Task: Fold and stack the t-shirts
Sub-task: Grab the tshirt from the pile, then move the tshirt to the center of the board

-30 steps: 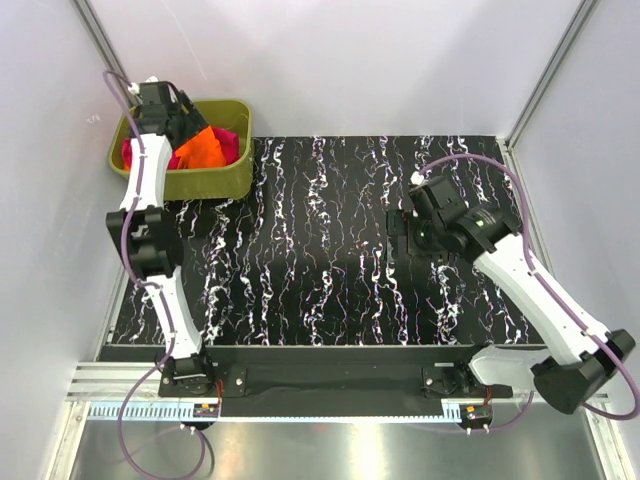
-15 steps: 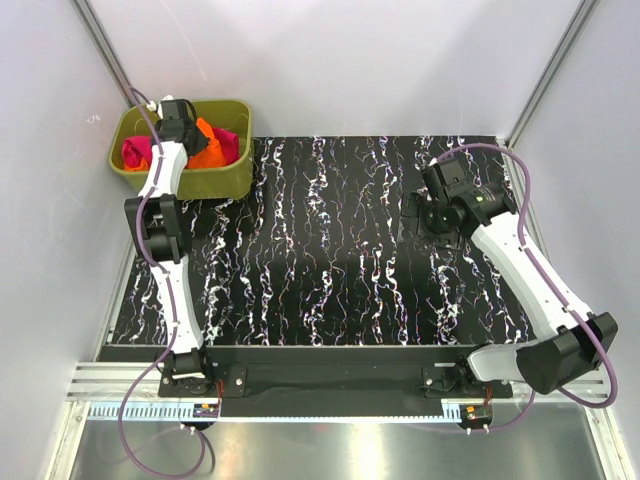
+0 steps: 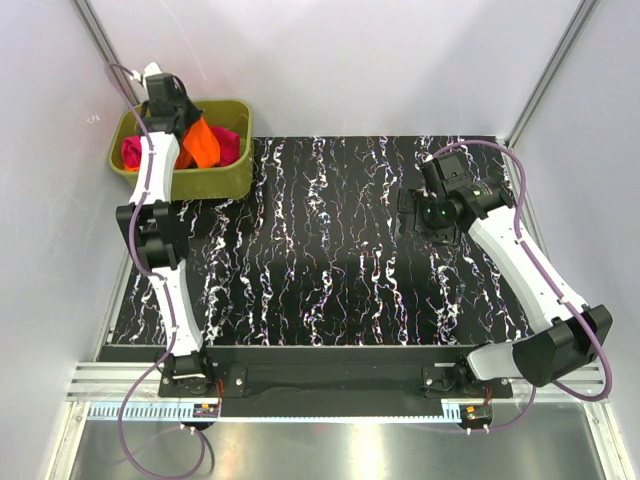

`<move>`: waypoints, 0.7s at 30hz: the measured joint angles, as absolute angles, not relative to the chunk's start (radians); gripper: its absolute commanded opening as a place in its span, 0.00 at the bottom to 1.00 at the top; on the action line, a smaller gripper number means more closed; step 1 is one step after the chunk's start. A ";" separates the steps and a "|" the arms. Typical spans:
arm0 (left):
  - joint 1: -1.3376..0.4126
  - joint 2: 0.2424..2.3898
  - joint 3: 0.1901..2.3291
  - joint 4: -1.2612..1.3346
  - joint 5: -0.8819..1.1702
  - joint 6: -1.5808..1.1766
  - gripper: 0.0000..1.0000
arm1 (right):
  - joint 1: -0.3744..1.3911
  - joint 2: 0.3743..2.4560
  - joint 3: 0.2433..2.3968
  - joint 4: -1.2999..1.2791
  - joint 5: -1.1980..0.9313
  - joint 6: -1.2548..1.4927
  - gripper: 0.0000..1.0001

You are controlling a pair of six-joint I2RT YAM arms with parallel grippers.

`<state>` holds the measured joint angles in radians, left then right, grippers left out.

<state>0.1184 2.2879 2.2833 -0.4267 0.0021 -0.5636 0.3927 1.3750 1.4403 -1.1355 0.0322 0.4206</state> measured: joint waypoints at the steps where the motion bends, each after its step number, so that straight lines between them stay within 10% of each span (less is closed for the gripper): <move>1: 0.116 2.264 2.283 -0.426 0.007 -0.567 0.00 | 0.393 1.374 1.440 -1.132 0.028 0.420 1.00; 12: -0.012 1.877 2.352 -0.417 0.113 -0.660 0.00 | 0.391 1.272 1.404 -1.089 -0.065 0.426 1.00; 21: -0.380 1.318 1.973 -0.436 0.129 -0.653 0.00 | 0.390 1.161 1.291 -1.040 -0.134 0.449 0.99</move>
<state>-0.3801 1.3178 1.9728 -0.4358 0.1287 -0.6525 0.3901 1.1610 1.2907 -1.0401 -0.1345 0.4492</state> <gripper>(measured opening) 0.008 0.993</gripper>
